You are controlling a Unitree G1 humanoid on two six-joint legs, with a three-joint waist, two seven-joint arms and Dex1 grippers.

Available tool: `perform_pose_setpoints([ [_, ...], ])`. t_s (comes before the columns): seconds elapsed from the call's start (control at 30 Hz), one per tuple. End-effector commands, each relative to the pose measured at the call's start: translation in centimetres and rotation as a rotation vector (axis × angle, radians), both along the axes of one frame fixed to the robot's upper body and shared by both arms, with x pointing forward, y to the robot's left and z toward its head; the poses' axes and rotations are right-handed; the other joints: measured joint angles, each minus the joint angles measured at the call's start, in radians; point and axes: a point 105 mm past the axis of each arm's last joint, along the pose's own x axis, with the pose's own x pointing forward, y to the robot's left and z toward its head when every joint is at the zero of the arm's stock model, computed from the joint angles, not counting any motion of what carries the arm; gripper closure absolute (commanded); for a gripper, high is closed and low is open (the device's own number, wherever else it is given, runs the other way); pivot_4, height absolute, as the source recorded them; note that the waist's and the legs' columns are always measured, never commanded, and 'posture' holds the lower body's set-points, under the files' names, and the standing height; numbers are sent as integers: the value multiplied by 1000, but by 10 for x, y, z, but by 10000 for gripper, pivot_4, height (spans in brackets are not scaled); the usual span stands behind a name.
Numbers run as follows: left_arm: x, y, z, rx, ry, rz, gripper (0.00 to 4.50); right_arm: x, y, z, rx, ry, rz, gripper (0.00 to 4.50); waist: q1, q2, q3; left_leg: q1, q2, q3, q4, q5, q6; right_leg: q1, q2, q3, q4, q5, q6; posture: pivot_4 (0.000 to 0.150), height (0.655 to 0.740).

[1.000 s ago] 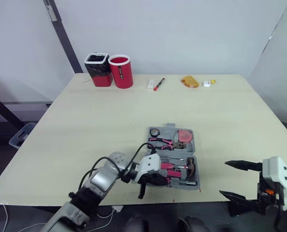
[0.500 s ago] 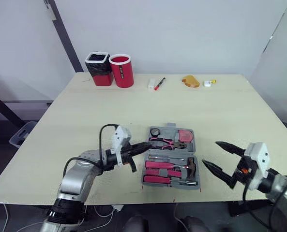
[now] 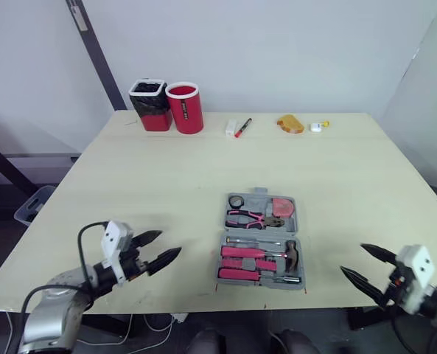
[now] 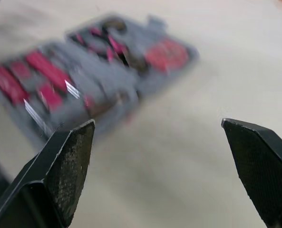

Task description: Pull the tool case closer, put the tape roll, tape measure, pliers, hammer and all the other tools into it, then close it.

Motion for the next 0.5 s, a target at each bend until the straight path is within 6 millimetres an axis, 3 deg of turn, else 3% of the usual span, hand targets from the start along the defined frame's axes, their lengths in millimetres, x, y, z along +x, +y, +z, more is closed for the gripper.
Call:
perform_pose_setpoints([
  [0.03,-4,11,9,24,-40,10,354,-11,-20,14,-34,-49,-38,0,2,0,0,0,0,-1,0,0,0,0,0,0,0,0,0,1500,7400],
  [0.27,1,7,5,28,-35,2,354,-14,-30,17,-25,-53,-92,0,2,0,0,1,3,-1,0,0,0,-1,-2,1,0,0,0,1500,7400],
  [0.4,11,0,10,36,-53,-30,354,-1,-24,20,-32,-77,-97,0,3,0,0,0,2,-2,-1,0,0,-1,-1,1,0,0,0,1500,7400],
  [0.5,18,-6,13,67,-67,-92,354,11,-8,23,-35,-82,-34,0,3,0,0,0,1,-1,-1,0,0,-1,-1,1,0,0,0,1500,7400],
])
